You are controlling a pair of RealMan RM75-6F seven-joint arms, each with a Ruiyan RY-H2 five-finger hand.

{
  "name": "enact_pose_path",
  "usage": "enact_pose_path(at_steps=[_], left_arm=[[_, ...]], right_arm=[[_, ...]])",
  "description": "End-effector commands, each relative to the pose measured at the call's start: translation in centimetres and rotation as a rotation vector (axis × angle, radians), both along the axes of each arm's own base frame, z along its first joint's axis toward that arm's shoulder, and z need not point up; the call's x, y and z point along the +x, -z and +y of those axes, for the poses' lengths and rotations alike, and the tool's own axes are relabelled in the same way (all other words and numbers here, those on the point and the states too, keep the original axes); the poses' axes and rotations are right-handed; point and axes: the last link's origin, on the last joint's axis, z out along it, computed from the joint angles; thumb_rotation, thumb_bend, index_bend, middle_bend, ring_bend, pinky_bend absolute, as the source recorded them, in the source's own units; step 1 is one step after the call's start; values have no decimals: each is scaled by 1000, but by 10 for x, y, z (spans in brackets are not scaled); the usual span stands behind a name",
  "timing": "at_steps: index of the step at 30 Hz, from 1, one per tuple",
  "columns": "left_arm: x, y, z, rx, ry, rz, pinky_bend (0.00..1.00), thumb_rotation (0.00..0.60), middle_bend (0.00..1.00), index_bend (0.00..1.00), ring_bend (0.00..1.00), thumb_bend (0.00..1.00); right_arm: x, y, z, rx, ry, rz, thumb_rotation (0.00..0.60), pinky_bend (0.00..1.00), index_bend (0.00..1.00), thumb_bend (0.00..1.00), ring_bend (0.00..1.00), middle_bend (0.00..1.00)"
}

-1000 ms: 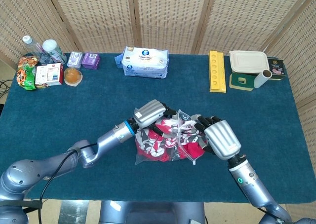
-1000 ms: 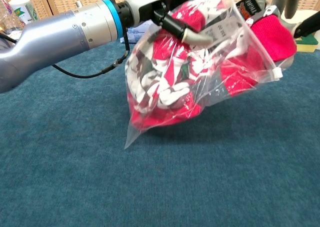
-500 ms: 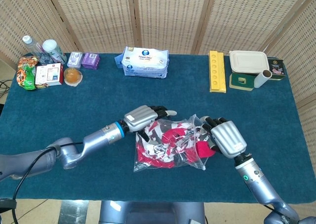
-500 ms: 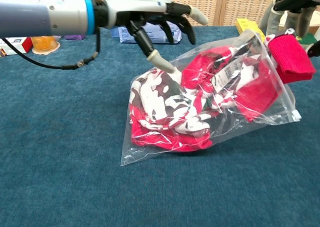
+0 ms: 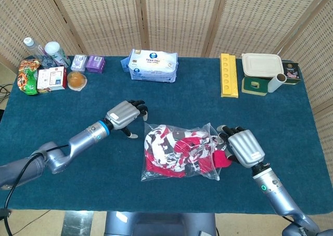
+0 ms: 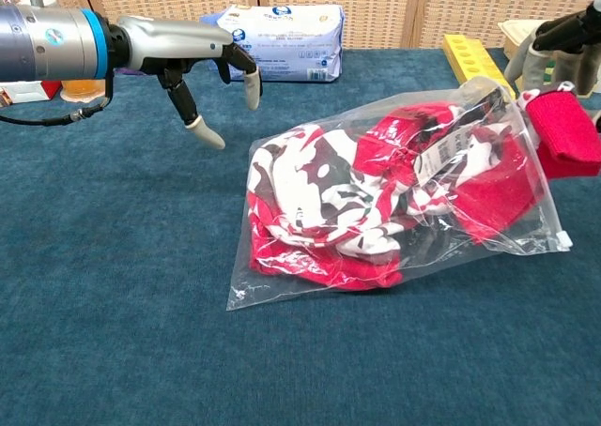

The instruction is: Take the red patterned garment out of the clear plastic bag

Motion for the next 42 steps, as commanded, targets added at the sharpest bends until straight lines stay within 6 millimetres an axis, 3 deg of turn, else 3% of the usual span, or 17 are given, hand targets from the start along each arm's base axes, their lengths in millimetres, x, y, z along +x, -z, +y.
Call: enact_pose_path(at_steps=[1, 15, 25, 32, 38, 42], left_arm=[[-9, 19, 3, 31, 13, 24, 209, 600, 234, 378, 107, 71], [8, 62, 13, 38, 22, -11, 209, 600, 234, 384, 107, 205], [21, 83, 13, 16, 32, -43, 215, 600, 234, 517, 107, 396], [23, 87, 12, 13, 43, -53, 238, 600, 248, 647, 114, 465], [16, 83, 10, 10, 20, -78, 254, 600, 278, 684, 132, 490], [1, 70, 3, 14, -1, -131, 268, 600, 321, 688, 157, 497]], right_arm=[[-1, 0, 0, 1, 2, -1, 600, 443, 604, 547, 481, 311], [-6, -1, -1, 5, 14, -5, 600, 443, 608, 546, 484, 317], [-8, -2, -1, 12, 24, -9, 600, 447, 620, 547, 488, 326], [-9, -3, -2, 14, 27, -11, 600, 448, 625, 547, 491, 333], [-9, -4, 0, 10, 23, -24, 600, 447, 629, 547, 494, 338], [-8, -10, 3, -9, 15, -32, 600, 448, 632, 547, 496, 340]])
